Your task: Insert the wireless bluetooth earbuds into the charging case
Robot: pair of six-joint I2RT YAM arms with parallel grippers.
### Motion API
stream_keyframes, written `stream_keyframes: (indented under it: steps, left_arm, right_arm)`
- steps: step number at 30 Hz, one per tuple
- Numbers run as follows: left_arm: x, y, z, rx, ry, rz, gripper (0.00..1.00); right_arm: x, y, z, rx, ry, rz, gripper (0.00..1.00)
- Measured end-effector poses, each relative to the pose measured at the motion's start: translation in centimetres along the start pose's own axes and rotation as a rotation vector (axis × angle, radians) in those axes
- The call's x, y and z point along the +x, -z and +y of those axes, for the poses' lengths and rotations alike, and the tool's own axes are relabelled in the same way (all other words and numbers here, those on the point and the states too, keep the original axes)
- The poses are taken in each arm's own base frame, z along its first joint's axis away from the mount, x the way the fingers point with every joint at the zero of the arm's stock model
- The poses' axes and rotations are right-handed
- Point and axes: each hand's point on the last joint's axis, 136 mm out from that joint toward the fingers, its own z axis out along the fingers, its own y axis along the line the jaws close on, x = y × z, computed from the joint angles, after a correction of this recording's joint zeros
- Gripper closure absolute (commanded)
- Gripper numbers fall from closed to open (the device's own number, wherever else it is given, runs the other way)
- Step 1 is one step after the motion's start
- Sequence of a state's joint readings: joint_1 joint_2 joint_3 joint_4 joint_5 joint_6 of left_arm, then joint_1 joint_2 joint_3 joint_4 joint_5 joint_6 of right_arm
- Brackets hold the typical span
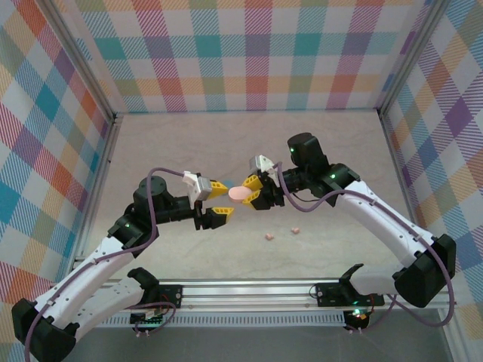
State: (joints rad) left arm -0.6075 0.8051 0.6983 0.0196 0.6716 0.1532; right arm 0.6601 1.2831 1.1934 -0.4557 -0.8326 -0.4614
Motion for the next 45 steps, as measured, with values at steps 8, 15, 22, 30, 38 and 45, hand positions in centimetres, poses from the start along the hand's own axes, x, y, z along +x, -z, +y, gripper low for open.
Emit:
stream_keyframes:
  steps: [8,15,22,30,38,45]
  left_arm:
    - [-0.8,-0.4,0.3,0.001,0.003,-0.033,0.38]
    - [-0.1,-1.0,0.6,0.010,0.043,-0.012,0.41]
    - [-0.6,-1.0,0.4,0.021,0.043,-0.029,0.43]
    - [-0.7,-1.1,0.4,0.030,0.057,-0.036,0.44]
    - [-1.1,-1.5,0.4,0.048,0.067,-0.053,0.45]
    - [-1.2,-1.6,0.1,0.065,0.067,-0.055,0.56]
  right_arm:
    - [-0.2,0.0,0.2,-0.008,0.007,-0.009,0.75]
    - [-0.4,0.1,0.2,-0.012,0.012,-0.016,0.75]
    - [-0.4,0.1,0.2,-0.013,0.013,-0.017,0.75]
    - [-0.6,0.1,0.3,-0.016,0.016,-0.023,0.75]
    - [-0.8,0.1,0.2,-0.014,0.027,-0.031,0.75]
    - [-0.9,0.1,0.1,-0.012,0.031,-0.034,0.75]
